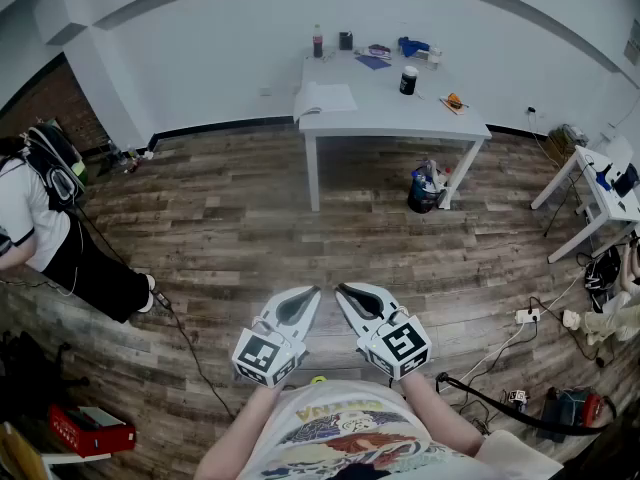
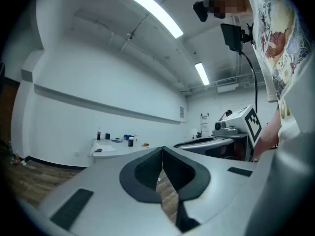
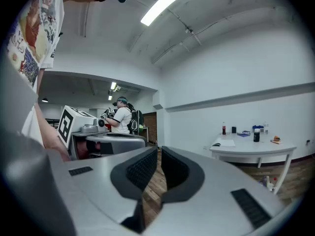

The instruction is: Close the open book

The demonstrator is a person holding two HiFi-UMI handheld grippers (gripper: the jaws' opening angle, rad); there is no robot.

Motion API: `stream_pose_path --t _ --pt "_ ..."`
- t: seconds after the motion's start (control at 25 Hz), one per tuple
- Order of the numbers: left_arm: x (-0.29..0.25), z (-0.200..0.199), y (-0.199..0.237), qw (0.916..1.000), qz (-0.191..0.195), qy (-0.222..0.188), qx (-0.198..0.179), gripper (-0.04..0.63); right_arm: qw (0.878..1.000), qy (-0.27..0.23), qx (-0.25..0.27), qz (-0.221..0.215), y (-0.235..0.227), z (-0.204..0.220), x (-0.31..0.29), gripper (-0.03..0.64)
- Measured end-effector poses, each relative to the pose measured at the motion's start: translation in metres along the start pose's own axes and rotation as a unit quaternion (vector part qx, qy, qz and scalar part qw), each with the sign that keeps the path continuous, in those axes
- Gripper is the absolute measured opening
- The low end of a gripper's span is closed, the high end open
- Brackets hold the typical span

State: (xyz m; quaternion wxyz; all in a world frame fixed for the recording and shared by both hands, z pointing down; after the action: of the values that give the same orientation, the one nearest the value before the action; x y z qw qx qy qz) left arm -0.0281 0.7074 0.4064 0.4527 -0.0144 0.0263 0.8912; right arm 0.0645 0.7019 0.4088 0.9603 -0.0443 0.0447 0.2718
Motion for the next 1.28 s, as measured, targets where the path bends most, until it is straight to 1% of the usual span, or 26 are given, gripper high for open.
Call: stream_pose_path --t 0.12,0.4,0.72,0.88,1.04,1.28 --pt "0.004 -0.005 0.001 1.0000 0.001 -0.005 -0.002 0.012 1.000 -0.002 -0.001 -0.001 0.005 -0.002 -0.002 0.038" --pt "0.008 -0.008 -0.002 0.9999 0.005 -0.010 0.007 0.012 0.999 -0.020 -0.030 -0.008 0.010 -0.002 0.002 0.038" --pt "0.018 -0.005 0.004 0.9998 0.012 -0.005 0.015 0.012 1.000 0.015 -0.010 -0.001 0.019 0.006 -0.007 0.038" --pt "0.028 -0.003 0.011 0.9997 0.018 -0.003 0.018 0.012 1.000 0.028 -0.012 -0.005 0.029 0.010 -0.013 0.038" --pt "0.036 0.001 0.017 0.9995 0.029 0.003 0.014 0.012 0.999 0.032 -0.023 -0.001 0.036 0.015 -0.018 0.038" --pt "0.043 0.001 0.025 0.9992 0.037 0.003 0.017 0.012 0.999 0.035 -0.023 0.014 0.044 0.016 -0.025 0.038"
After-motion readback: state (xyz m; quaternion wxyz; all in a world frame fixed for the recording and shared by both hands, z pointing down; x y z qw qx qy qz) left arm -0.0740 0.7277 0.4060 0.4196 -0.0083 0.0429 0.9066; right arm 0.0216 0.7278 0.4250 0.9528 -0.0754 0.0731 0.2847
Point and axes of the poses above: the fingertips, and each gripper's own axes: x backward along the fingers, y to its left, z out of its underside, the point moved 4 cm from there along x, backward along the fingers, and after that the axes turned 10 degrees about -z, right-handed, at the moved point
